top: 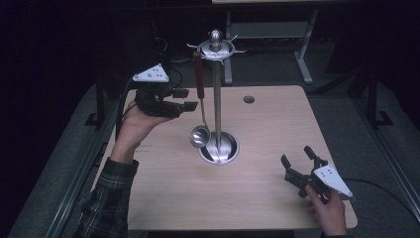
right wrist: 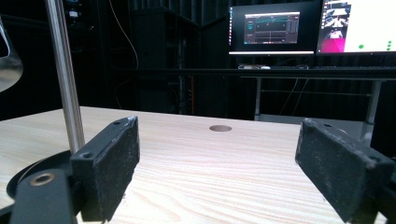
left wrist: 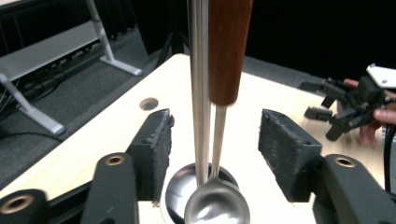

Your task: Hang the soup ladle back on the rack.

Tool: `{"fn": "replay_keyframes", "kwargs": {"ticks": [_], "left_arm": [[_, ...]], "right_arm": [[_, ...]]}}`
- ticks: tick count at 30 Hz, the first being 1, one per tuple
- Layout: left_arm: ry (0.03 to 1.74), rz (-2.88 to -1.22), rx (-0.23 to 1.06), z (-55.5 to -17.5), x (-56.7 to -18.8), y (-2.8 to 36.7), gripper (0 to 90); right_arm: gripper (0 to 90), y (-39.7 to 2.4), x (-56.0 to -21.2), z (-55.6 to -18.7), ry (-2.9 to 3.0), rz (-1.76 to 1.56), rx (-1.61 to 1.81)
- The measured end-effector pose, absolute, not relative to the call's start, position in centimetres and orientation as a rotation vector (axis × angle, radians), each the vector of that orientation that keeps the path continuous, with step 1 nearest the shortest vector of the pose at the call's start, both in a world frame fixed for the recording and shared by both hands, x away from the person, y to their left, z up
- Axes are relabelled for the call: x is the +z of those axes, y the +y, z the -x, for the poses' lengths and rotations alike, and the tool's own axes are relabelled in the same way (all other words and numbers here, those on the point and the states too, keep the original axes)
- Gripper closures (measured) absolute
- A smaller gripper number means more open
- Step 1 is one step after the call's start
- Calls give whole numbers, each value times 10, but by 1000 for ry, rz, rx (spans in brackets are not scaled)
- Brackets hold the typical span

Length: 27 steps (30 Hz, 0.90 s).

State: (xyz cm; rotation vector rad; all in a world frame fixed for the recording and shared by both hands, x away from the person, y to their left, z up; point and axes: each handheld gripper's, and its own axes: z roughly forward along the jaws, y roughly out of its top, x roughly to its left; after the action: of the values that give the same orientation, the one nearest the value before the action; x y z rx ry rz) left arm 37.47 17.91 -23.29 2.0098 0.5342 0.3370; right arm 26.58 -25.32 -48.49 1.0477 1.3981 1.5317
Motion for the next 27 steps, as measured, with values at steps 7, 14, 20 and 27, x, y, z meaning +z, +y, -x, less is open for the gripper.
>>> {"fn": "replay_keyframes", "kwargs": {"ticks": [7, 14, 20, 27], "left_arm": [[569, -2048, 361, -365, -244, 192, 339], [601, -2067, 382, -357, -255, 205, 220], [637, -2089, 388, -349, -274, 218, 194], [666, -2086, 405, -339, -297, 230, 193]], "right_arm": [[130, -253, -485, -266, 1403, -1046, 1527], [130, -253, -485, -266, 1397, -1047, 1531], [130, -253, -485, -266, 1401, -1048, 1527], [130, -253, -485, -266, 1400, -1049, 1527]]}}
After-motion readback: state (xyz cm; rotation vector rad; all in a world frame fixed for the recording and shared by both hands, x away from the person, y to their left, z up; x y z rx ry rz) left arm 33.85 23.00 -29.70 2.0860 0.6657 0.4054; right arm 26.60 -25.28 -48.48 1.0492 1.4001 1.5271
